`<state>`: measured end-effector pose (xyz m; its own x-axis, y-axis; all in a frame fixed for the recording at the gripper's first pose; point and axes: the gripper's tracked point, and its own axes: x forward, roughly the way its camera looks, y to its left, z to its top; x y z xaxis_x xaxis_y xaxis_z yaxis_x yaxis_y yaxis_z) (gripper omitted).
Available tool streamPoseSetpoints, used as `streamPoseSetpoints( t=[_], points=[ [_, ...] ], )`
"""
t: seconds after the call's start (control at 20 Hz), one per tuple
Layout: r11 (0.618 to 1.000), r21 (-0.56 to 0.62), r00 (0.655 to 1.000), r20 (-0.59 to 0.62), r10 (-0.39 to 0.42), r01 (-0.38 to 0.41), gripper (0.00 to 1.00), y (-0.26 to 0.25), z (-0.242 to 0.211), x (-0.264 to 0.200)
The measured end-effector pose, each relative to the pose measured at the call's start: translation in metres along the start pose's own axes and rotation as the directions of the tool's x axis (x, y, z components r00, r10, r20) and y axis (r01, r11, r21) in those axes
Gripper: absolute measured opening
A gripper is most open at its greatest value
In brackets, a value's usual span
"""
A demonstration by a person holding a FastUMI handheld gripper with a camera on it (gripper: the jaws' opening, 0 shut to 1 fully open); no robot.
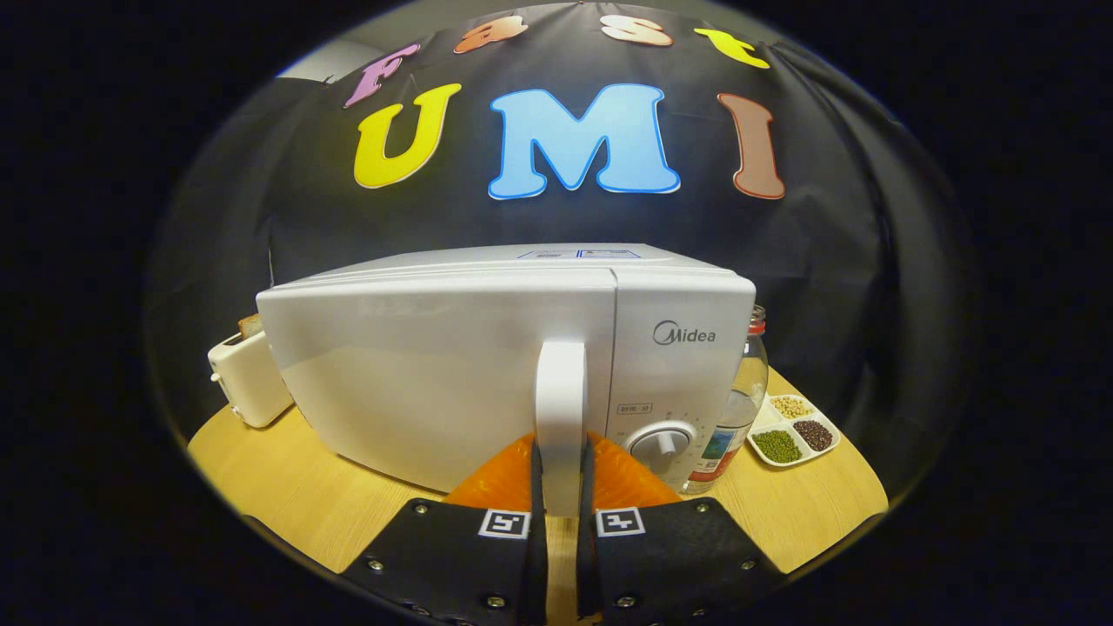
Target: Open the microwave, put the food inside, and close the microwave door.
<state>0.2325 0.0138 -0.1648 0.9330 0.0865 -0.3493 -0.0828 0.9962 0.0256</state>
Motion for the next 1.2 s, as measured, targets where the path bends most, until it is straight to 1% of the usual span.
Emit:
streamPoseSetpoints(
  t=[0.15,0.45,0.65,0.7,0.75,0.8,0.85,0.9,1.0,1.2],
  points=[
    [1.0,0.021,1.0,-0.014,0.004,-0.003,0.13,0.0,-0.001,-0.002],
    [1.0,-0.026,1.0,-0.012,-0.012,0.012,0.13,0.001,0.001,-0.009],
    [0.997,-0.055,0.999,0.0,-0.047,0.046,0.13,0.0,0.002,-0.022],
    [0.996,-0.077,0.999,0.033,-0.037,0.039,0.13,0.004,0.003,-0.028],
    [0.993,-0.117,0.997,0.079,-0.016,0.026,0.01,0.017,0.012,-0.049],
    [0.982,-0.188,0.997,0.083,0.002,0.014,0.01,0.027,0.011,-0.056],
    [0.973,-0.229,0.996,0.085,0.016,0.004,0.01,0.034,0.004,-0.059],
    [0.973,-0.231,0.997,0.069,0.035,-0.018,0.01,0.041,-0.001,-0.063],
    [0.984,-0.175,0.997,0.058,0.044,-0.033,0.01,0.044,-0.004,-0.071],
    [0.997,-0.075,0.998,0.067,-0.005,0.01,0.01,0.03,0.0,-0.077]
  ],
)
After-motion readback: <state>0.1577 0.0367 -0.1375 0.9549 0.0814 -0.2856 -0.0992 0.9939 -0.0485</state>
